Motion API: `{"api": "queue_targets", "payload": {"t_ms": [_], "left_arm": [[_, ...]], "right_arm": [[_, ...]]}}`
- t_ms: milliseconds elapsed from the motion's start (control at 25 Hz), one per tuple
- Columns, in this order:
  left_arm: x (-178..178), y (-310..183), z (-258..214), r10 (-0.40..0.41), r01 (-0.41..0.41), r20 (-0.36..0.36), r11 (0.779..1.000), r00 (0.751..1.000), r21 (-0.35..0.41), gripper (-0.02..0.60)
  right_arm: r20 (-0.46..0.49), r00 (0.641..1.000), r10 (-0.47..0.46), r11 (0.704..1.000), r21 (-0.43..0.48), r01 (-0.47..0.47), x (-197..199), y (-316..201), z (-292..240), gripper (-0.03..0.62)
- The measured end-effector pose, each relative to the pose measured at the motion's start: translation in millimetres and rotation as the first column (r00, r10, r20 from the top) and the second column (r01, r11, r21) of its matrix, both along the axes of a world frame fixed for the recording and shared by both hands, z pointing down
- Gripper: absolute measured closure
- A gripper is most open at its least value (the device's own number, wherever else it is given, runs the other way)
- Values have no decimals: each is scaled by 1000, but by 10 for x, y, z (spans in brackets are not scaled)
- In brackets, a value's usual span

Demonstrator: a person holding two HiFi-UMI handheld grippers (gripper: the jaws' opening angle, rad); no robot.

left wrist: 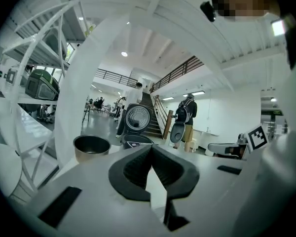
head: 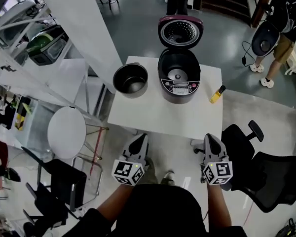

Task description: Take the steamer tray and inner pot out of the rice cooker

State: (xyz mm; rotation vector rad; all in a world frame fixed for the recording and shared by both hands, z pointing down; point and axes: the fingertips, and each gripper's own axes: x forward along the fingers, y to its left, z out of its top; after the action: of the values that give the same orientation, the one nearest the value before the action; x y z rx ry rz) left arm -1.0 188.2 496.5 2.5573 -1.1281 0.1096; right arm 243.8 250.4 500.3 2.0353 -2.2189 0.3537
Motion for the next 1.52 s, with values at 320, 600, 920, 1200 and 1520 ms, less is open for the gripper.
{"api": "queue_targets", "payload": {"t_ms": [320,600,920,1200,1520], "left_arm": [[-119,348,66,-81,80,44,997,996,10,577],[-117,477,151,-88,88,53,996,995,8,577],[-202,622,-27,-88,77,102,992,991,104,577],[-225,588,10,-90,82,89,992,992,94,577],[-300,670,116,-116,111,82,992,990,64,577]], "right_arm": [[-23,999,29,999,-35,-30,370,524,50,594],[-45,998,37,999,-15,-38,269,706,-102,594],[-87,994,65,998,0,-65,258,825,-93,594],[-101,992,78,997,-8,-79,354,878,-72,594],[-99,992,77,997,5,-77,399,999,-47,594]]}}
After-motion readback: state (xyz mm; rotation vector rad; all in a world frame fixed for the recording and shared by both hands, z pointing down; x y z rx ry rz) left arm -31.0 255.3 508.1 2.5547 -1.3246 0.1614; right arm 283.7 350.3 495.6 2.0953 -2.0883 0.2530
